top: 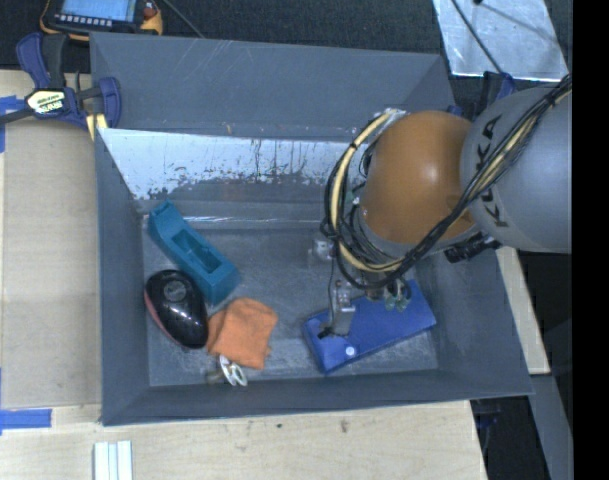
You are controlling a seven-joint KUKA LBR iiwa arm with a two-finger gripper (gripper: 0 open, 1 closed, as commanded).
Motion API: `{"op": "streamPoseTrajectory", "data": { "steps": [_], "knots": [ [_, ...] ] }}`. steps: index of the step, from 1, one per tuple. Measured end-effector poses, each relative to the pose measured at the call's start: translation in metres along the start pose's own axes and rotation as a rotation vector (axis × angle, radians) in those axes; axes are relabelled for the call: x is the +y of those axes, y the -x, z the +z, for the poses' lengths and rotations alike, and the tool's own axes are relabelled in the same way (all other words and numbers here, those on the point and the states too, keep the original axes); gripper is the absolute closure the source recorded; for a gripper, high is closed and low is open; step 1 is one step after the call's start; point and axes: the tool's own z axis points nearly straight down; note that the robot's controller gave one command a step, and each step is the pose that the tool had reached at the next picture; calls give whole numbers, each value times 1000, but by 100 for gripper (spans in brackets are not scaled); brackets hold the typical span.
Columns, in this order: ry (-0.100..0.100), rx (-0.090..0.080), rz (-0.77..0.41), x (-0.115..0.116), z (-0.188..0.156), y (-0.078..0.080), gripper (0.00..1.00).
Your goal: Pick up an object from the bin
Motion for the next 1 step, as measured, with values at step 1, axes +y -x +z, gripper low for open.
{"op": "streamPoseTrajectory", "data": {
  "steps": [1],
  "knots": [
    [1, -8, 1, 0, -5, 2, 0]
  ]
}}
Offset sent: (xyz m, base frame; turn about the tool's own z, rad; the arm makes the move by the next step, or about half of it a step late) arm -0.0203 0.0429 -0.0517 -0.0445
